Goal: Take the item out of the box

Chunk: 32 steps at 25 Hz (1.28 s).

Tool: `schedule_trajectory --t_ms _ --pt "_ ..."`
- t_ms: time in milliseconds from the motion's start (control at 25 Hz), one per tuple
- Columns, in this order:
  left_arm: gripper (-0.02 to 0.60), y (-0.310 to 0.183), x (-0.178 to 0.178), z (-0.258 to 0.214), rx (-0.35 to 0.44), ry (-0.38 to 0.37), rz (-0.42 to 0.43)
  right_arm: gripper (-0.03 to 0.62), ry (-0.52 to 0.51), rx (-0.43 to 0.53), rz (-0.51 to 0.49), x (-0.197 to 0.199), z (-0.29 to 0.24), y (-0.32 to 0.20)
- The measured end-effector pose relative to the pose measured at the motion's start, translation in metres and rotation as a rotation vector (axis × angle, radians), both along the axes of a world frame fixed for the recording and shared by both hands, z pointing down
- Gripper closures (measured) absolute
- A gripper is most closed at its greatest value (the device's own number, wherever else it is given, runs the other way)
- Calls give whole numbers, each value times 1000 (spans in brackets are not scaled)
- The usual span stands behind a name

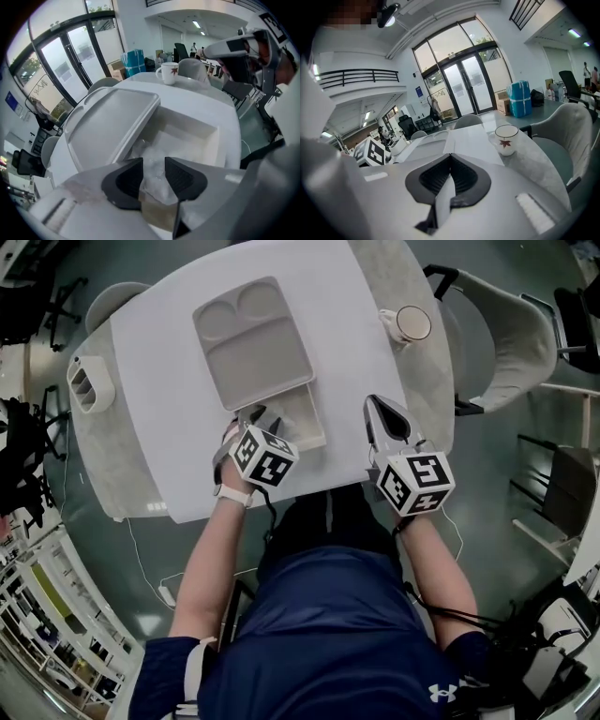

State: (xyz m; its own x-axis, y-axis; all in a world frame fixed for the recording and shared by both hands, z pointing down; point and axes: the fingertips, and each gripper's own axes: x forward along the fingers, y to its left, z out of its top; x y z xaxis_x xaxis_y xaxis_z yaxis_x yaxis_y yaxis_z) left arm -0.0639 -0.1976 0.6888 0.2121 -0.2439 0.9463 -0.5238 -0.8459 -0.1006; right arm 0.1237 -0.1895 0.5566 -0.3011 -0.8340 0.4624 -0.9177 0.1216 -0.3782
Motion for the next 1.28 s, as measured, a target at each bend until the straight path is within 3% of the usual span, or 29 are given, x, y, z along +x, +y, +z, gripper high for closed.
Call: schedule_trajectory --t_ms 320,560,800,1120,1280 --pt "451 4 5 18 -65 -48 68 591 -14 -23 43 22 6 6" --pt "511 6 7 18 -33 -74 155 591 -6 -22 18 13 0 2" --pt "541 12 10 8 -33 14 116 591 2 -15 -14 1 -7 2" --pt "541 10 29 -34 89 164 128 591 -2 -10 -48 -16 -15 5" --pt "541 4 28 -65 139 235 68 591 -3 3 -73 -26 -21 3"
